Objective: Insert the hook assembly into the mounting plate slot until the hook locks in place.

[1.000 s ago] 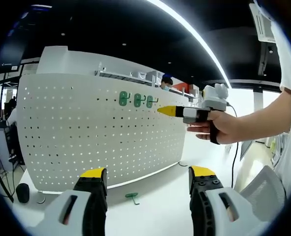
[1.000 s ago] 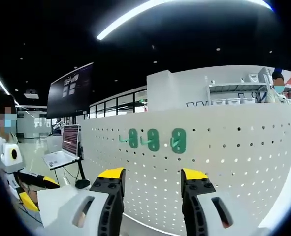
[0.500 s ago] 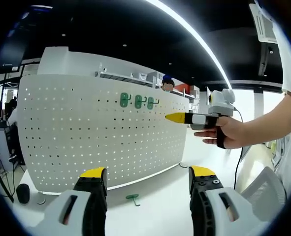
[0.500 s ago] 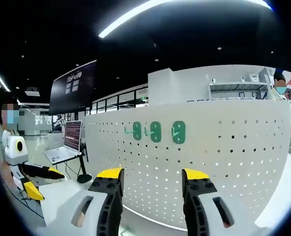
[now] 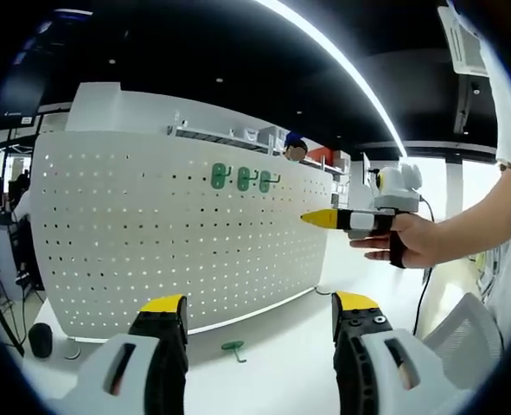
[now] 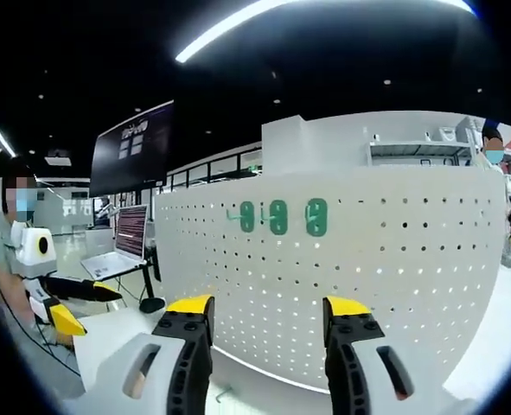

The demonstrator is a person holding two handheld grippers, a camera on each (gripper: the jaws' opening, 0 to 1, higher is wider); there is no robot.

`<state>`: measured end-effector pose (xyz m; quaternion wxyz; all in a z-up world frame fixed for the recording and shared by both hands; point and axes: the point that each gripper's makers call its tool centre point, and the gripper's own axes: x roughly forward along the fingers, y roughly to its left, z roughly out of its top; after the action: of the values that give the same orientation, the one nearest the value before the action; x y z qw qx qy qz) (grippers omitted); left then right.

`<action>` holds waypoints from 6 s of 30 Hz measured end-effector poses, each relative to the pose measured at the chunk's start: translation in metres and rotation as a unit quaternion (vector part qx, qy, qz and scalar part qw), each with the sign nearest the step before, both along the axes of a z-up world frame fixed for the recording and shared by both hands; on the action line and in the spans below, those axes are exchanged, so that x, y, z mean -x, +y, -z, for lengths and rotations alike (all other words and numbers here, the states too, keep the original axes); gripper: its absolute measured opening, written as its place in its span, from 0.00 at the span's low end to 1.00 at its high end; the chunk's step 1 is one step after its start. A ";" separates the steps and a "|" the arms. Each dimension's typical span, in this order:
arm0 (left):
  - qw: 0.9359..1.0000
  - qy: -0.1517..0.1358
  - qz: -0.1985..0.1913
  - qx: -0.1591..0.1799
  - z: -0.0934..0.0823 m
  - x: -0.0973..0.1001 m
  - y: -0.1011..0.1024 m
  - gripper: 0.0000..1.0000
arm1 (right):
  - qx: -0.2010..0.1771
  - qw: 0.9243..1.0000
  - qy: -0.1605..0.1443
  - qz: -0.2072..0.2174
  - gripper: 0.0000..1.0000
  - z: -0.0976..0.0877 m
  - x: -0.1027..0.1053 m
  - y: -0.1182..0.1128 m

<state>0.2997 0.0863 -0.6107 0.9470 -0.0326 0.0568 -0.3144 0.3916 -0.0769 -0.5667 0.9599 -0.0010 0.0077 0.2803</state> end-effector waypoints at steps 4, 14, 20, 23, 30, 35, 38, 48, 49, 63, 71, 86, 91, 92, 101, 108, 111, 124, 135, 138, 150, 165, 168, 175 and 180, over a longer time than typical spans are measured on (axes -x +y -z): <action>1.000 -0.002 0.000 0.000 -0.001 0.000 0.000 0.70 | 0.000 1.000 0.001 -0.004 0.51 0.002 0.004 0.000; 1.000 0.001 0.000 0.001 0.002 0.001 0.000 0.70 | 0.001 1.000 0.010 -0.004 0.54 0.012 0.015 -0.003; 1.000 0.003 -0.003 0.003 0.003 0.001 0.002 0.71 | -0.004 1.000 0.010 -0.004 0.56 0.013 0.019 -0.008; 1.000 0.003 -0.002 0.001 0.003 0.001 0.002 0.71 | -0.007 1.000 0.011 -0.004 0.58 0.016 0.021 -0.010; 1.000 0.004 -0.001 0.000 0.005 0.002 0.001 0.71 | -0.014 1.000 0.010 -0.007 0.59 0.018 0.028 -0.011; 1.000 0.005 0.000 0.000 0.006 0.003 0.001 0.71 | -0.020 1.000 0.009 -0.007 0.60 0.019 0.032 -0.012; 1.000 0.007 0.001 0.000 0.008 0.004 0.001 0.71 | -0.023 1.000 0.011 -0.008 0.61 0.022 0.036 -0.013; 1.000 0.000 0.003 -0.002 0.009 0.006 0.003 0.71 | -0.027 0.999 0.017 -0.006 0.62 0.032 0.046 -0.019; 1.000 0.000 0.003 -0.001 0.009 0.007 0.003 0.71 | -0.026 0.999 0.018 -0.005 0.62 0.033 0.046 -0.020; 1.000 0.001 0.002 -0.010 0.013 0.011 0.006 0.71 | -0.026 0.999 0.031 -0.001 0.62 0.050 0.065 -0.030; 1.000 0.003 0.006 -0.003 0.013 0.014 0.004 0.72 | -0.026 0.999 0.036 0.000 0.62 0.057 0.074 -0.035; 1.000 0.007 0.004 -0.001 0.017 0.015 0.005 0.72 | -0.031 0.999 0.042 0.008 0.62 0.066 0.082 -0.042; 1.000 0.009 0.005 0.001 0.018 0.015 0.005 0.72 | -0.033 0.998 0.046 0.011 0.62 0.071 0.085 -0.044; 1.000 0.008 0.005 0.001 0.018 0.015 0.005 0.72 | -0.034 0.998 0.047 0.011 0.62 0.072 0.085 -0.044; 1.000 0.010 0.002 0.004 0.020 0.015 0.007 0.72 | -0.034 0.998 0.048 0.010 0.62 0.073 0.087 -0.044; 1.000 0.011 0.000 0.006 0.022 0.016 0.007 0.72 | -0.034 0.998 0.051 0.009 0.62 0.075 0.088 -0.043; 1.000 0.013 0.000 0.007 0.024 0.016 0.009 0.72 | -0.036 0.998 0.051 0.012 0.62 0.075 0.088 -0.045; 1.000 0.014 -0.003 0.008 0.024 0.014 0.011 0.72 | -0.031 0.998 0.049 0.009 0.62 0.075 0.089 -0.044; 1.000 0.017 0.004 -0.012 0.026 0.010 0.008 0.72 | -0.026 0.998 0.050 0.008 0.62 0.076 0.090 -0.044; 0.999 0.021 0.009 -0.024 0.027 0.006 0.008 0.72 | -0.023 0.998 0.051 0.008 0.62 0.076 0.090 -0.043; 0.998 0.026 0.029 -0.047 0.027 -0.013 0.005 0.73 | -0.018 0.998 0.058 0.007 0.62 0.081 0.091 -0.042; 0.995 0.029 0.054 -0.074 0.030 -0.034 0.003 0.73 | 0.004 0.995 0.098 0.014 0.62 0.102 0.088 -0.044; 0.995 0.031 0.058 -0.080 0.033 -0.037 0.002 0.73 | 0.009 0.994 0.103 0.016 0.62 0.105 0.088 -0.044; 0.993 0.041 0.068 -0.090 0.040 -0.042 -0.001 0.73 | 0.021 0.991 0.130 0.020 0.61 0.119 0.089 -0.047; 0.991 0.045 0.076 -0.097 0.043 -0.044 -0.003 0.73 | 0.023 0.989 0.146 0.021 0.61 0.126 0.089 -0.048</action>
<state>0.3433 0.0836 -0.6534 0.9156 0.0493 0.1322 -0.3764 0.3022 -0.1246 -0.6930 0.9540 0.0176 0.1538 0.2568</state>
